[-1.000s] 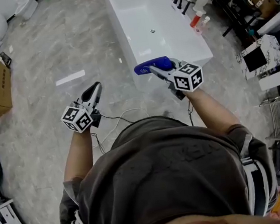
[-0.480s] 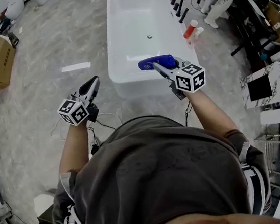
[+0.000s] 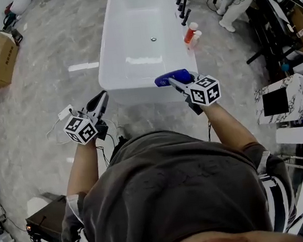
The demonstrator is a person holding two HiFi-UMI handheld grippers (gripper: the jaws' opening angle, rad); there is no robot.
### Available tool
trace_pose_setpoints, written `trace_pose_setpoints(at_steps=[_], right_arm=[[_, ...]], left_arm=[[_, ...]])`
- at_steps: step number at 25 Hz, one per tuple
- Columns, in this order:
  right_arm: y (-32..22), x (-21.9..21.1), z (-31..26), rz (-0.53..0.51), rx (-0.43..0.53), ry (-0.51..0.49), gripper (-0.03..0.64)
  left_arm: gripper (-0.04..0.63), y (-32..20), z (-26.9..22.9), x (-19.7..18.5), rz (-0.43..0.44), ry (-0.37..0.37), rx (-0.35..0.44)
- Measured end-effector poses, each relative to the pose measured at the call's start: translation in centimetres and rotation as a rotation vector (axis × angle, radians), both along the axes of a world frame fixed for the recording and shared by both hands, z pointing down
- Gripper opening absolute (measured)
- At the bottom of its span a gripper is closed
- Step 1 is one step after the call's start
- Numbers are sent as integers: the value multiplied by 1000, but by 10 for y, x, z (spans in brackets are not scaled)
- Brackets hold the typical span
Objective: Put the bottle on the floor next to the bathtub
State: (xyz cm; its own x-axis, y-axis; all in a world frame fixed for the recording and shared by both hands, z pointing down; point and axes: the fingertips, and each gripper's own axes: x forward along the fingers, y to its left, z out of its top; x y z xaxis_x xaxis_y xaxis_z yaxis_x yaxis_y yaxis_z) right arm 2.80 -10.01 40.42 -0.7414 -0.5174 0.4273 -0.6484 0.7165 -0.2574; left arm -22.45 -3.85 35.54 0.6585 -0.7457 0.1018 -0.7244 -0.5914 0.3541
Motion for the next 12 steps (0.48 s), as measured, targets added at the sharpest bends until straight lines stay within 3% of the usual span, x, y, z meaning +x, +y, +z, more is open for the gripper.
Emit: trace_pose_setpoints(at_steps=[4, 12], right_arm=[[1, -2, 4, 7, -13, 20, 137], [-3, 0, 19, 94, -63, 99, 137]], left_arm=[[17, -7, 12, 8, 40, 27, -18], [17, -49, 40, 27, 227, 71, -41]])
